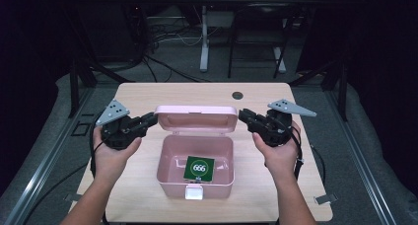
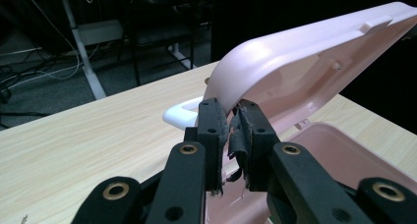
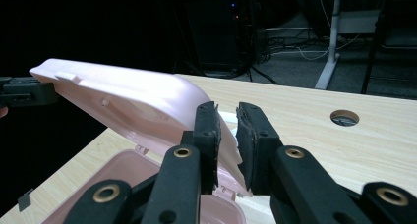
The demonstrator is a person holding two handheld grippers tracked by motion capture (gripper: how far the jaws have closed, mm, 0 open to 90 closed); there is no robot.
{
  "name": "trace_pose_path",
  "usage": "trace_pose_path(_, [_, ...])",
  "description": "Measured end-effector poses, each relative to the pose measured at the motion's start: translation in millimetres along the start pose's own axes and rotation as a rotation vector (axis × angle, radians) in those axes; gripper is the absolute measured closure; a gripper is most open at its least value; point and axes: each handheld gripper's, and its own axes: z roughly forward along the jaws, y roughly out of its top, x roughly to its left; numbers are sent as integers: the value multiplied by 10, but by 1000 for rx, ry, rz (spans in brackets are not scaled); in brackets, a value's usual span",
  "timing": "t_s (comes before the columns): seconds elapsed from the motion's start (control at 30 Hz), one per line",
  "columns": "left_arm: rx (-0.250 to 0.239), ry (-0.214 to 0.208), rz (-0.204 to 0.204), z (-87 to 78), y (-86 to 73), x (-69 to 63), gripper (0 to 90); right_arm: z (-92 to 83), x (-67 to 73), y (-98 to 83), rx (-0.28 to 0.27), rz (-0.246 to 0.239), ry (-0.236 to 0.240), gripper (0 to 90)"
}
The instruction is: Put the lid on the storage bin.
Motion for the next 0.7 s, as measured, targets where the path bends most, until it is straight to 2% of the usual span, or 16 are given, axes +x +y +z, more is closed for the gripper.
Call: trace_pose_path(0.7, [0,-41,20,-167,-141,-93,782,-22,-25,7,-1,-4,9,721])
